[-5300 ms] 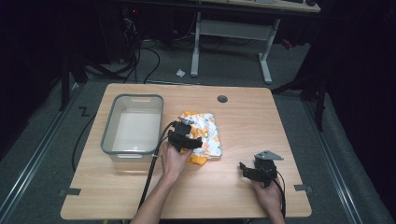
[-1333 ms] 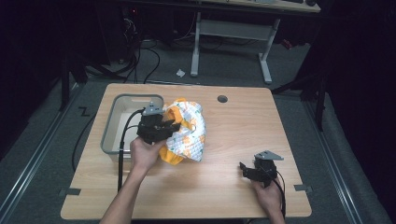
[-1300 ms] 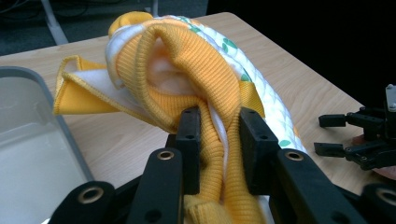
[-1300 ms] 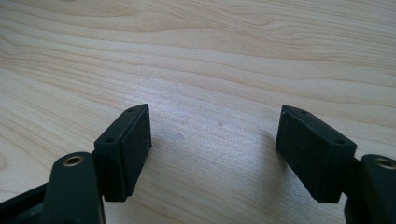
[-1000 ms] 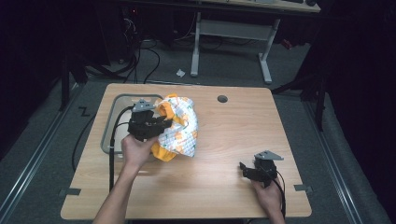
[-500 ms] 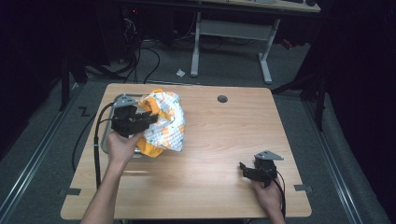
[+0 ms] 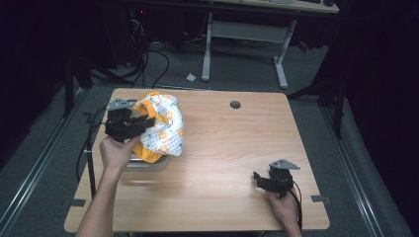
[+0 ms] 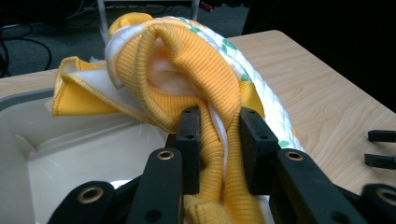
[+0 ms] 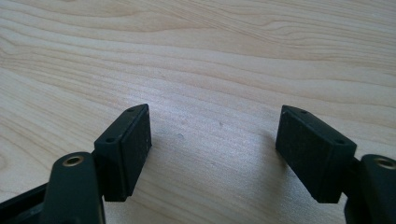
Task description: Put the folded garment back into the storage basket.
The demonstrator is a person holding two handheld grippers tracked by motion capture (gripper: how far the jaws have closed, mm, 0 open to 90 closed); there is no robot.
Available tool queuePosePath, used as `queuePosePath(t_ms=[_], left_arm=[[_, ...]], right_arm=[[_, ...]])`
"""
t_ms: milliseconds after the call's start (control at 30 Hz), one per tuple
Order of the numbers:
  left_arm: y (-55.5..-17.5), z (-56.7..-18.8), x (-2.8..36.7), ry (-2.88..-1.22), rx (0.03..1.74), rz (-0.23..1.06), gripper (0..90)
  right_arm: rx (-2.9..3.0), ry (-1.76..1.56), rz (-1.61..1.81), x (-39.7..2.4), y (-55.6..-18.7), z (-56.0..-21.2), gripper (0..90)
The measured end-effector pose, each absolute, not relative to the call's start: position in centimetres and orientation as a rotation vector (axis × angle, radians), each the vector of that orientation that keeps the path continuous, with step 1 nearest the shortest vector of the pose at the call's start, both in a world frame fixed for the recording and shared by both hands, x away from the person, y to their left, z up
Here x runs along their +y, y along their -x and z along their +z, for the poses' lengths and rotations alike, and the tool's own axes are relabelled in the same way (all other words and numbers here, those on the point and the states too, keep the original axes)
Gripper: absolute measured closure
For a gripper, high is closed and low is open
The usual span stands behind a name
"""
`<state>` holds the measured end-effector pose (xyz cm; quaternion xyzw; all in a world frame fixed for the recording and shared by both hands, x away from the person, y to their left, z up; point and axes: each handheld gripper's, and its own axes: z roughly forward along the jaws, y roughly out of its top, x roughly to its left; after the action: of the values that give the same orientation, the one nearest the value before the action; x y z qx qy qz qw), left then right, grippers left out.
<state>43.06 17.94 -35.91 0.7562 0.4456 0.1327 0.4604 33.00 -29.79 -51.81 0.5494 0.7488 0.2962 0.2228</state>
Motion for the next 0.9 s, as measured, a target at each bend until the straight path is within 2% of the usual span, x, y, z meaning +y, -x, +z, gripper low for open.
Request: queuePosePath(t_ms=[600, 900], left_arm=[[-44.6, -37.8, 20.4, -1.866, 1.195, 0.323, 71.8], [-45.6, -39.2, 20.4, -1.918, 1.229, 0.334, 71.7]], right_arm=[[2.068, -1.517, 0.818, -29.8, -33.0, -51.8, 27.0], [2.068, -1.517, 0.818, -29.8, -33.0, -51.8, 26.9]])
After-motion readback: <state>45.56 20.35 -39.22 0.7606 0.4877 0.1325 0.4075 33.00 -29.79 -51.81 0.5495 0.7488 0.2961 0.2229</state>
